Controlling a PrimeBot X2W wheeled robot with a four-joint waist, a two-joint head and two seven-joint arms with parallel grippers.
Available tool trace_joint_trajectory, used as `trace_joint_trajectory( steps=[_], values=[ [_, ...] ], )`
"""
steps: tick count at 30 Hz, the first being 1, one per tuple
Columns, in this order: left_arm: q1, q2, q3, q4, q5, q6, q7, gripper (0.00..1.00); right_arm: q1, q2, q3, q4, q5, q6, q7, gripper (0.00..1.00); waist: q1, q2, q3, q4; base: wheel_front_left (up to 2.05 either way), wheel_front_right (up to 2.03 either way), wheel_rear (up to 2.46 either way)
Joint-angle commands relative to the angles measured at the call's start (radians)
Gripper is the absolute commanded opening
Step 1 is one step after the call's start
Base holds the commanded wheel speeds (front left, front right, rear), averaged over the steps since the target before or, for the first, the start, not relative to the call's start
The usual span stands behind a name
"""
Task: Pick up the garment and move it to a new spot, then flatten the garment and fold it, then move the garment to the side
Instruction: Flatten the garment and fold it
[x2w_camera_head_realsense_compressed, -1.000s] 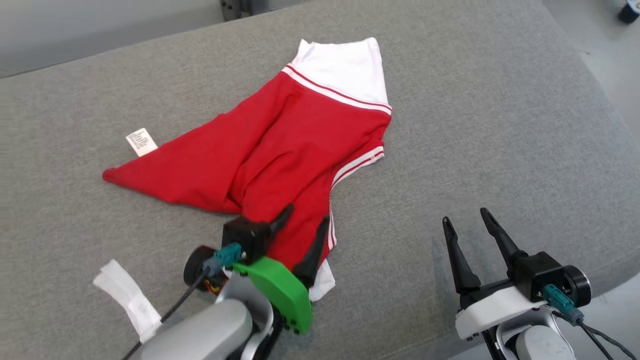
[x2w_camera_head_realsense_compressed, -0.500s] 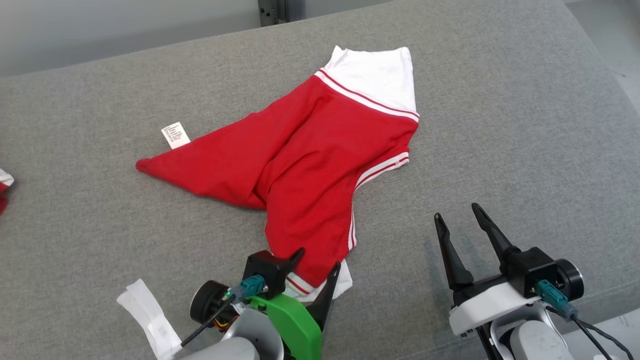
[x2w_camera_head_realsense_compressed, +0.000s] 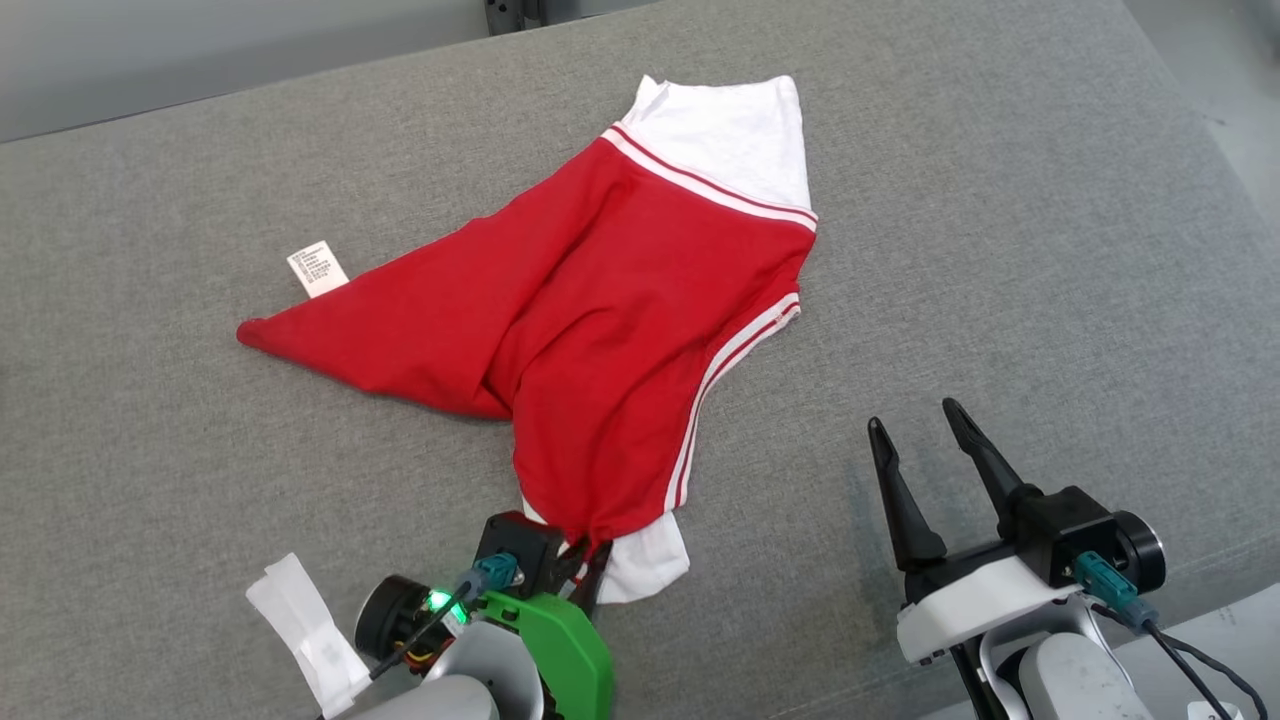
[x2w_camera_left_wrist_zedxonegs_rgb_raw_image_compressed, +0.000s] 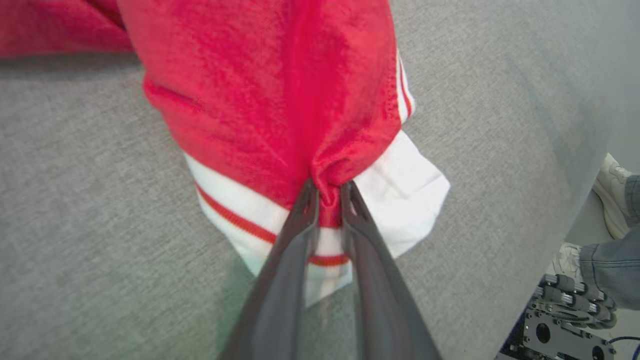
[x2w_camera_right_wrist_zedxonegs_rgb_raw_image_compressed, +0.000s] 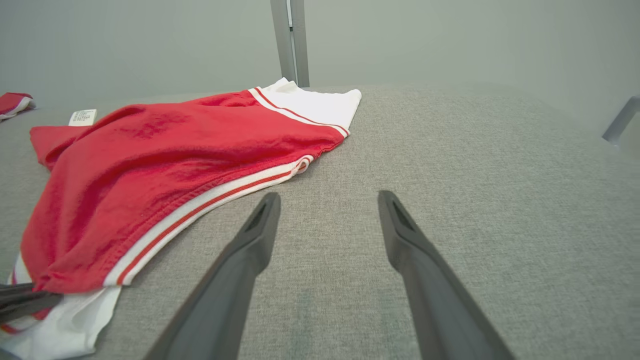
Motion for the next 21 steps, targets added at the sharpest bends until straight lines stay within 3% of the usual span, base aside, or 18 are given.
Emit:
trace_joint_trajectory(
  steps=[1,6,11,16,21],
  values=[
    [0.008,-0.002,-0.002,-0.001,-0.005,-0.011,-0.004,0.0,-0.006,-0.002,-0.004,-0.003,0.004,-0.001,-0.003,1.0,0.0,0.0,-0.003,-0.005,0.0,0.0,0.0],
    [-0.04,0.006,0.066,-0.163,-0.024,-0.032,-0.052,0.0,0.004,-0.002,-0.004,-0.001,0.005,-0.001,-0.003,1.0,0.0,0.0,-0.014,-0.027,0.0,0.0,0.0],
    [-0.174,-0.011,0.161,-0.29,-0.021,-0.016,-0.047,0.0,-0.019,-0.001,0.008,-0.007,0.014,-0.001,-0.003,1.0,0.0,0.0,-0.009,-0.074,0.0,0.0,0.0],
    [-0.377,-0.084,0.252,-0.19,-0.044,-0.034,0.008,0.0,-0.052,-0.002,0.05,-0.017,0.035,-0.001,-0.003,1.0,0.0,0.0,0.031,-0.167,0.0,0.0,0.0],
    [-0.53,-0.177,0.304,0.079,-0.043,-0.067,-0.006,0.0,-0.077,-0.001,0.089,-0.025,0.066,-0.001,-0.003,1.0,0.0,0.0,0.075,-0.262,0.0,0.0,0.0]
  ],
)
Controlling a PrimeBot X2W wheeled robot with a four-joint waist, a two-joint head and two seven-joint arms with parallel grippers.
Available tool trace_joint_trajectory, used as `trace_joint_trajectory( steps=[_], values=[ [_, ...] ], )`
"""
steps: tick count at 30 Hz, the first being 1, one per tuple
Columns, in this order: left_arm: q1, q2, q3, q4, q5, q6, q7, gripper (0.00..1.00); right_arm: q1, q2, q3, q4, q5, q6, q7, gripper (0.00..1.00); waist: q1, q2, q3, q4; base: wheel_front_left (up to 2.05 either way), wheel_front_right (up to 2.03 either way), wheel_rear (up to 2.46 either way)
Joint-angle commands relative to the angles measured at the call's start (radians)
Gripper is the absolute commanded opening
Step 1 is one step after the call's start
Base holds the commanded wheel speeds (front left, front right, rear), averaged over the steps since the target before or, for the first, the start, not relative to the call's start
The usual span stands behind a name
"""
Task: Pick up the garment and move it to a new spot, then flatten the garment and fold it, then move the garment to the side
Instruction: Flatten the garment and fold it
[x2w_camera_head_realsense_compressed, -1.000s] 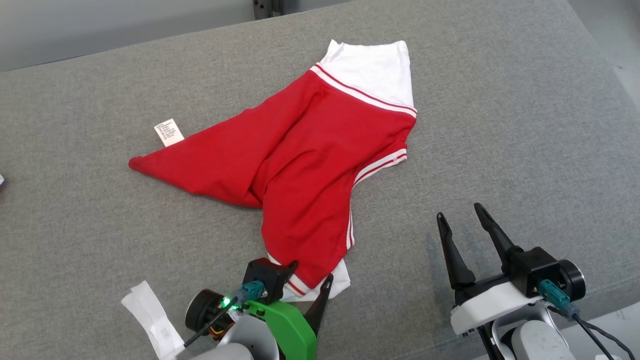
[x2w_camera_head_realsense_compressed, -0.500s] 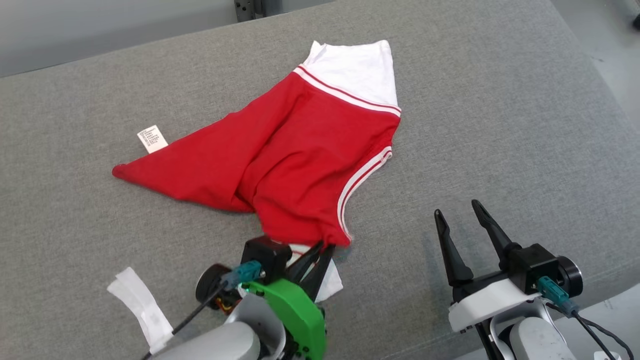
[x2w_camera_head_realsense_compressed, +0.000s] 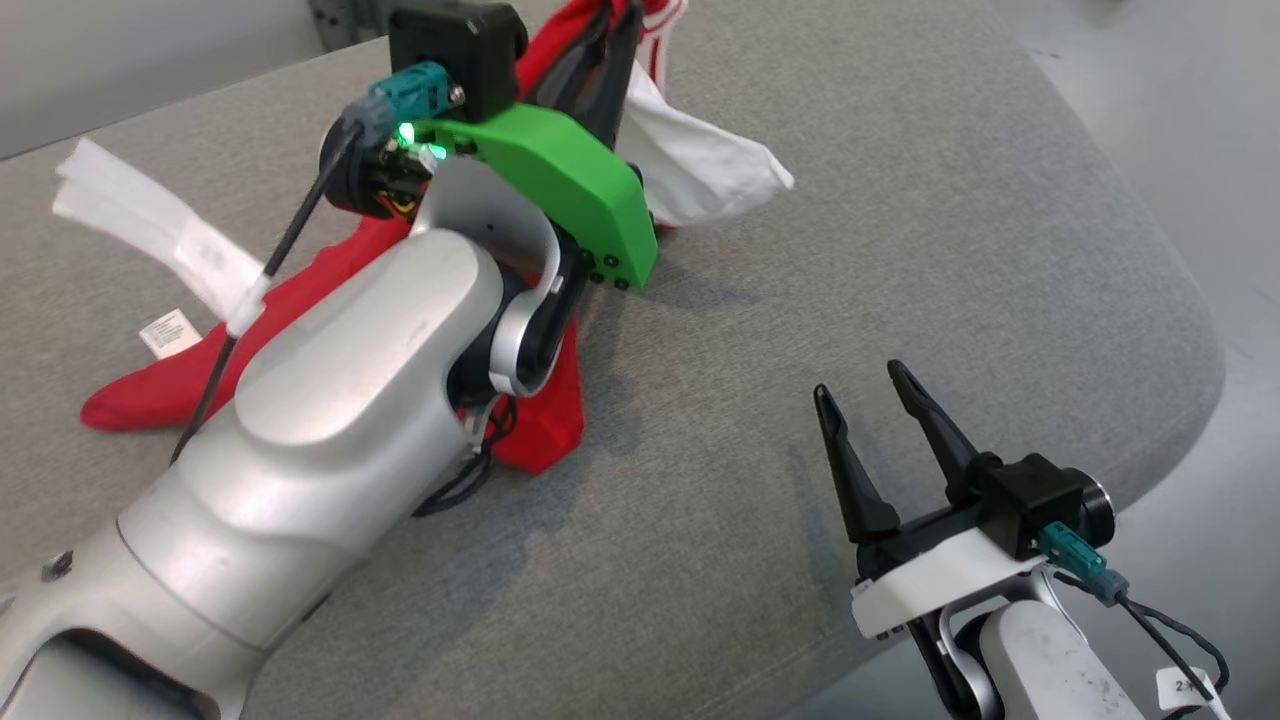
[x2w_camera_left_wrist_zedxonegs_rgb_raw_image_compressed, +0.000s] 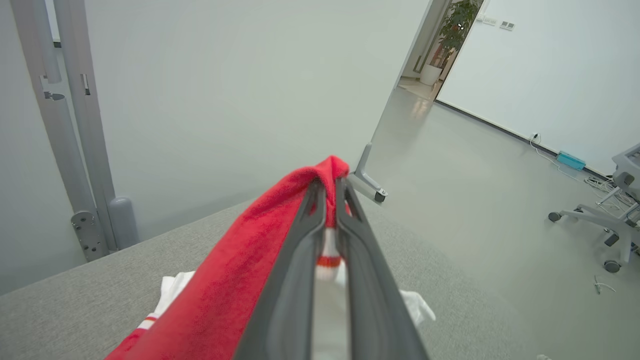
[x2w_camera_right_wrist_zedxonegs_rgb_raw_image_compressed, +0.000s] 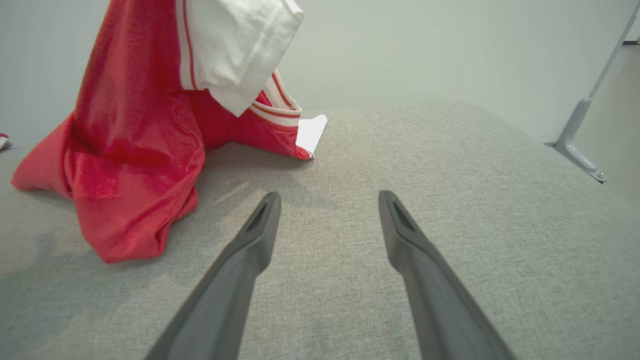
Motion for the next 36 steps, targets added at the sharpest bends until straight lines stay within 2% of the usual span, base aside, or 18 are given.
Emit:
trace_joint_trajectory(
  steps=[1,5,6,7,8,10,13,16,19,23,26,28,30,36],
  values=[
    [-0.036,-0.007,-0.003,0.067,0.019,-0.015,-0.013,0.0,-0.016,0.0,0.012,-0.005,0.012,-0.001,-0.003,1.0,0.0,0.0,0.061,-0.104,0.0,0.0,0.0],
    [-0.106,-0.031,0.004,0.308,0.058,-0.068,-0.091,0.0,-0.022,0.001,0.037,-0.014,0.038,-0.001,-0.003,1.0,0.0,0.0,0.085,-0.163,0.0,0.0,0.0],
    [-0.114,-0.038,0.003,0.352,0.061,-0.088,-0.113,0.15,-0.02,0.001,0.038,-0.016,0.039,-0.001,-0.003,1.0,0.0,0.0,0.089,-0.168,0.0,0.0,0.0],
    [-0.117,-0.046,0.006,0.406,0.056,-0.095,-0.126,0.77,-0.017,0.001,0.037,-0.018,0.042,-0.001,-0.003,1.0,0.0,0.0,0.094,-0.171,0.0,0.0,0.0],
    [-0.125,-0.05,0.004,0.455,0.062,-0.107,-0.14,1.0,-0.015,0.001,0.036,-0.019,0.044,-0.001,-0.003,1.0,0.0,0.0,0.099,-0.172,0.0,0.0,0.0],
    [-0.126,-0.07,0.019,0.512,0.05,-0.129,-0.18,1.0,-0.009,0.001,0.026,-0.024,0.041,-0.001,-0.003,1.0,0.0,0.0,0.103,-0.162,0.0,0.0,0.0],
    [-0.092,-0.109,0.039,0.528,0.038,-0.172,-0.221,1.0,0.004,0.0,-0.015,-0.032,0.019,-0.001,-0.003,1.0,0.0,0.0,0.1,-0.113,0.0,0.0,0.0],
    [-0.007,-0.098,0.08,0.476,0.044,-0.188,-0.242,1.0,0.015,0.001,-0.046,-0.042,-0.014,-0.001,-0.003,1.0,0.0,0.0,0.067,-0.064,0.0,0.0,0.0],
    [0.152,-0.072,0.169,0.319,0.07,-0.168,-0.244,1.0,0.046,-0.001,-0.085,-0.059,-0.054,-0.001,-0.003,1.0,0.0,0.0,0.012,-0.012,0.0,0.0,0.0],
    [0.469,-0.008,0.272,0.096,0.102,-0.1,-0.244,1.0,0.076,-0.001,-0.12,-0.084,-0.104,-0.001,-0.003,1.0,0.0,0.0,-0.047,0.047,0.0,0.0,0.0],
    [0.661,0.029,0.326,-0.008,0.102,-0.059,-0.244,1.0,0.095,-0.006,-0.136,-0.094,-0.127,-0.001,-0.003,1.0,0.0,0.0,-0.074,0.089,0.0,0.0,0.0],
    [0.749,0.04,0.348,-0.032,0.098,-0.049,-0.244,1.0,0.103,-0.014,-0.138,-0.099,-0.133,-0.001,-0.003,1.0,0.0,0.0,-0.087,0.115,0.0,0.0,0.0],
    [0.793,0.036,0.365,-0.027,0.073,-0.057,-0.244,1.0,0.11,-0.02,-0.138,-0.101,-0.134,-0.001,-0.003,1.0,0.0,0.0,-0.096,0.137,0.0,0.0,0.0],
    [0.752,0.028,0.376,0.051,0.037,-0.083,-0.217,1.0,0.094,-0.027,-0.113,-0.099,-0.135,-0.001,-0.003,1.0,0.0,0.0,-0.094,0.151,0.0,0.0,0.0]
  ],
)
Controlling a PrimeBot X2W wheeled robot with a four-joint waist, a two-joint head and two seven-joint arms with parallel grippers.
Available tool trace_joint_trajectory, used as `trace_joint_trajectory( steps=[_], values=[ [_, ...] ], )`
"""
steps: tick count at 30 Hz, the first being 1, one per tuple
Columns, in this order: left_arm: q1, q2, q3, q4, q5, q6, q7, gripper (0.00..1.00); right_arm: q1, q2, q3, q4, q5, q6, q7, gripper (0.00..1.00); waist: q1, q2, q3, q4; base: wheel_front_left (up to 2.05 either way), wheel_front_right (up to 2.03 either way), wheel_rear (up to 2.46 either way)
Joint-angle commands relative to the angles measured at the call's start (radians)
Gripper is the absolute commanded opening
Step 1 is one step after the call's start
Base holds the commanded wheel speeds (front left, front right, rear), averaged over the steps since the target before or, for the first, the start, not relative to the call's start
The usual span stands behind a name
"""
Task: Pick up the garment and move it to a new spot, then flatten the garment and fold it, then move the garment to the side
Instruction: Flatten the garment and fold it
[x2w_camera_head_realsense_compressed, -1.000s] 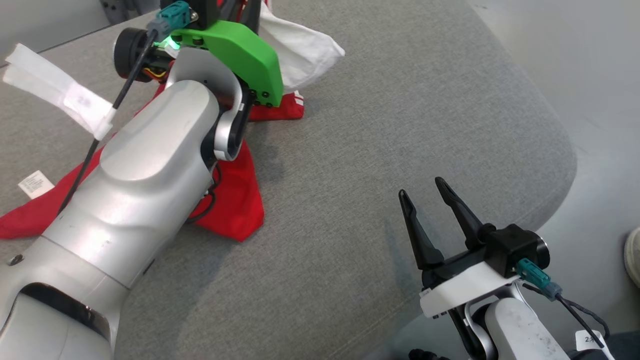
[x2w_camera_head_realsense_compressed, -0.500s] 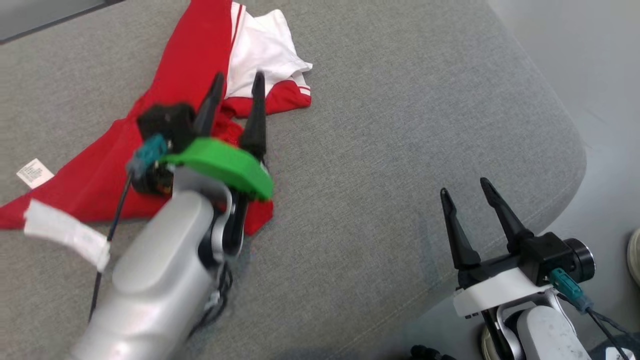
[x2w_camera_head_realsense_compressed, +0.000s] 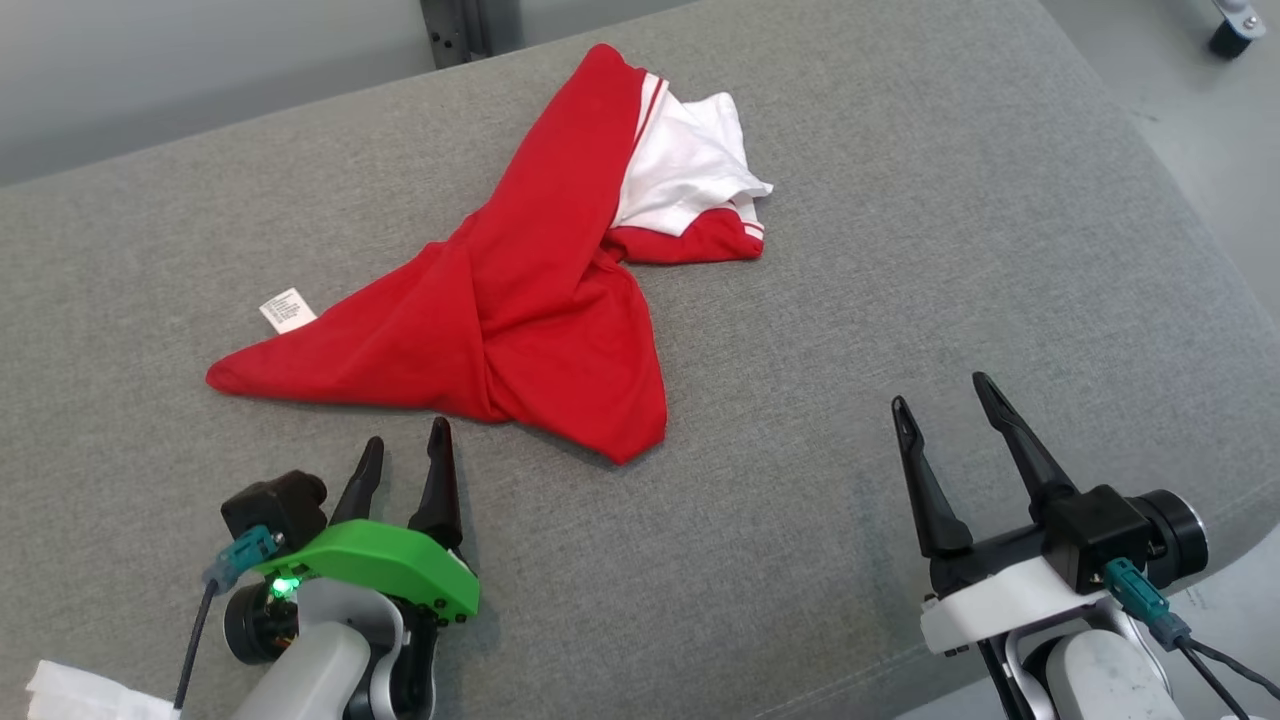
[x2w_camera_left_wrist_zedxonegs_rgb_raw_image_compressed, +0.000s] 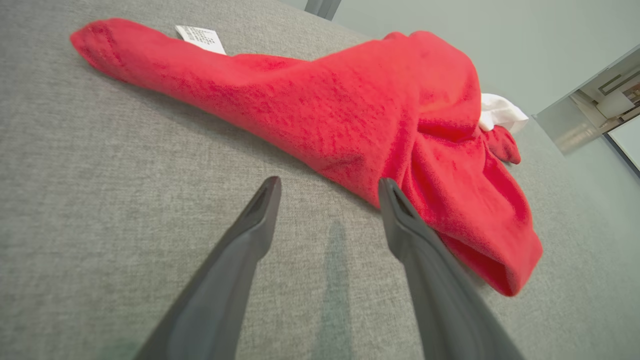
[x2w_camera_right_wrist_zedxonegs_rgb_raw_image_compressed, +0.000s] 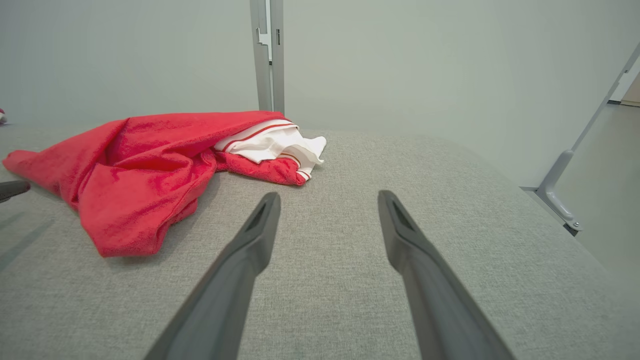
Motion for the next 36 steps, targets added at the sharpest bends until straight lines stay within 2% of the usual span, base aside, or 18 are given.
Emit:
trace_joint_trajectory(
  steps=[1,11,19,20,21,22,26,29,32,36],
  values=[
    [-0.032,-0.005,0.004,0.017,-0.012,-0.008,0.007,1.0,-0.005,-0.004,0.005,0.0,-0.002,-0.001,-0.003,1.0,0.0,0.0,-0.037,0.038,0.0,0.0,0.0],
    [-0.113,-0.038,-0.014,0.111,-0.045,-0.059,0.074,1.0,-0.01,0.008,0.018,0.004,0.012,-0.001,-0.003,1.0,0.0,0.0,0.002,-0.009,0.0,0.0,0.0],
    [-0.156,-0.049,-0.026,0.161,-0.019,-0.053,0.067,1.0,-0.02,0.015,0.01,0.004,0.015,-0.001,-0.003,1.0,0.0,0.0,0.026,-0.03,0.0,0.0,0.0],
    [-0.165,-0.049,-0.026,0.173,-0.013,-0.054,0.062,0.82,-0.021,0.016,0.01,0.005,0.015,-0.001,-0.003,1.0,0.0,0.0,0.028,-0.031,0.0,0.0,0.0],
    [-0.174,-0.05,-0.023,0.183,-0.01,-0.059,0.053,0.29,-0.021,0.016,0.01,0.006,0.015,-0.001,-0.003,1.0,0.0,0.0,0.029,-0.03,0.0,0.0,0.0],
    [-0.18,-0.051,-0.025,0.193,-0.008,-0.067,0.052,0.0,-0.021,0.017,0.01,0.006,0.015,-0.001,-0.003,1.0,0.0,0.0,0.029,-0.03,0.0,0.0,0.0],
    [-0.182,-0.038,-0.045,0.171,-0.003,-0.11,0.06,0.0,-0.002,0.02,0.004,0.011,0.016,-0.001,-0.003,1.0,0.0,0.0,0.015,-0.017,0.0,0.0,0.0],
    [-0.147,-0.004,-0.042,0.066,-0.01,-0.118,0.067,0.0,0.011,0.02,-0.007,0.011,0.013,-0.001,-0.003,1.0,0.0,0.0,0.003,-0.002,0.0,0.0,0.0],
    [-0.096,0.068,-0.034,-0.138,-0.002,-0.086,0.096,0.0,0.025,0.02,-0.018,0.007,0.007,-0.001,-0.003,1.0,0.0,0.0,-0.01,0.02,0.0,0.0,0.0],
    [-0.006,0.206,0.003,-0.465,-0.002,0.002,0.169,0.0,0.037,0.018,-0.023,0.007,0.004,-0.001,-0.003,1.0,0.0,0.0,-0.017,0.052,0.0,0.0,0.0]
  ],
)
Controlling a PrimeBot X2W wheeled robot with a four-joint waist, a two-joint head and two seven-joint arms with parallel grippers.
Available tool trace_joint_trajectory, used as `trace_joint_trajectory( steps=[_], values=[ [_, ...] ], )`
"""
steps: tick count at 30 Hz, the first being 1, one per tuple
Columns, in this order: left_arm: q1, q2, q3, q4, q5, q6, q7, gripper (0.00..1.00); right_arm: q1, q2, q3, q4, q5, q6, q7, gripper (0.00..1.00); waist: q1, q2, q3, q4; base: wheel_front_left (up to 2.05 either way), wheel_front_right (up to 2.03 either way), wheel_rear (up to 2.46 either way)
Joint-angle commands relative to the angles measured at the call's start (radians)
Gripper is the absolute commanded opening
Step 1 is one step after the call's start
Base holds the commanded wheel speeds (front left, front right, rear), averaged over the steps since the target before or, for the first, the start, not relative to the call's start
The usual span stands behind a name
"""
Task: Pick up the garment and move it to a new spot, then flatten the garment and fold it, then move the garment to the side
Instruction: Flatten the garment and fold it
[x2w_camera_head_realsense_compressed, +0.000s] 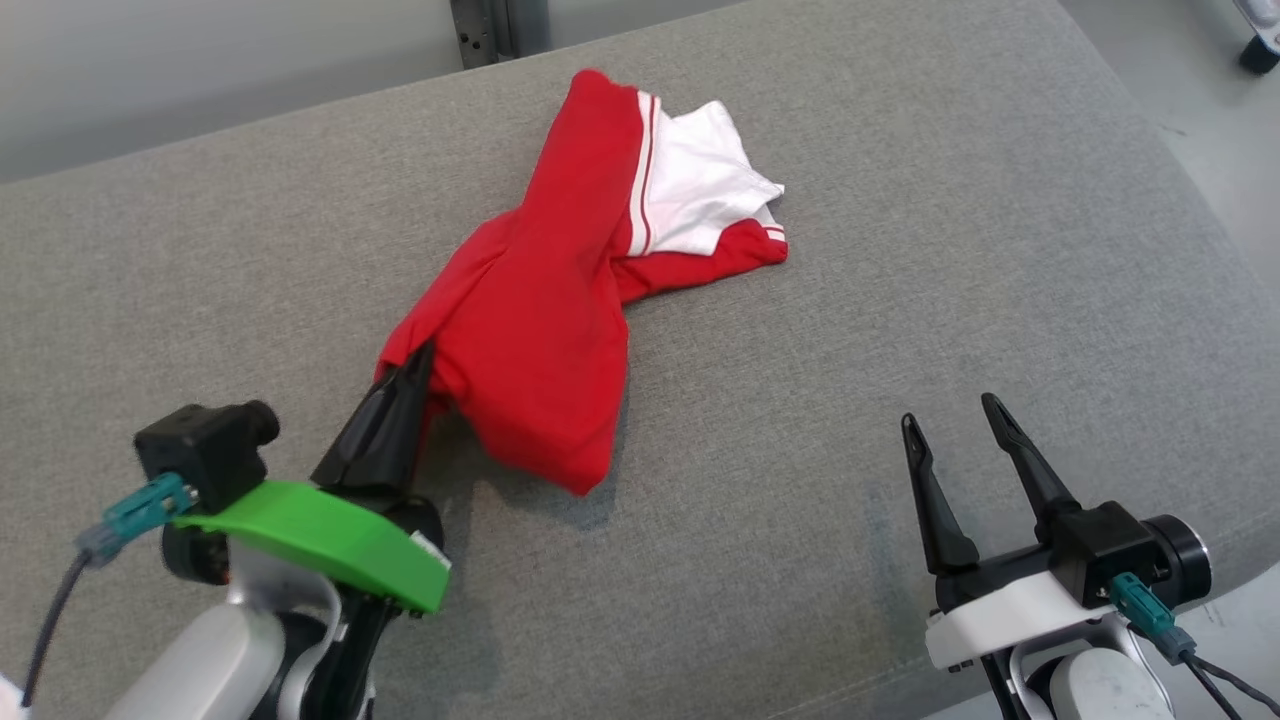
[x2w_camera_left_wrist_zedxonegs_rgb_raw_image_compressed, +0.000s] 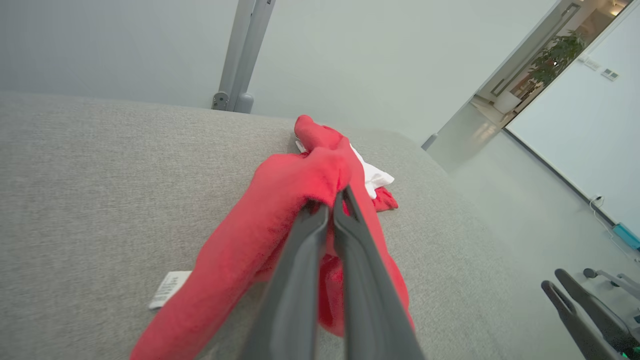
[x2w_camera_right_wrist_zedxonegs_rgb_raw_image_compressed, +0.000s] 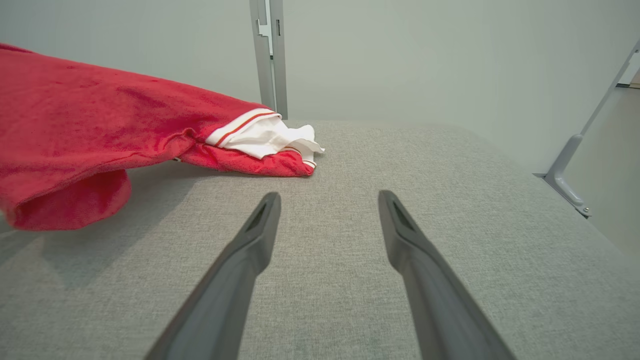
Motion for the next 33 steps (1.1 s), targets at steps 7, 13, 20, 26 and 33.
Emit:
trace_joint_trajectory(
  steps=[7,13,20,26,33],
  values=[
    [0.109,0.195,0.073,-0.33,-0.067,0.089,0.152,0.0,-0.015,-0.001,0.013,-0.001,0.0,-0.001,-0.003,1.0,0.0,0.0,0.005,0.036,0.0,0.0,0.0],
    [0.016,0.216,0.153,-0.179,-0.214,0.078,0.266,0.0,-0.037,0.001,0.035,0.006,0.011,-0.001,-0.003,1.0,0.0,0.0,0.037,0.028,0.0,0.0,0.0],
    [-0.239,0.011,0.133,0.217,-0.226,0.096,0.249,0.12,-0.068,0.002,0.051,0.012,0.018,-0.001,-0.003,1.0,0.0,0.0,0.085,-0.002,0.0,0.0,0.0],
    [-0.423,-0.194,0.119,0.502,-0.195,0.046,0.108,1.0,-0.083,0.002,0.054,0.018,0.018,-0.001,-0.003,1.0,0.0,0.0,0.107,-0.02,0.0,0.0,0.0],
    [-0.48,-0.334,0.037,0.698,-0.146,-0.043,0.021,1.0,-0.075,0.002,0.049,0.026,0.008,-0.001,-0.003,1.0,0.0,0.0,0.093,-0.015,0.0,0.0,0.0]
  ],
)
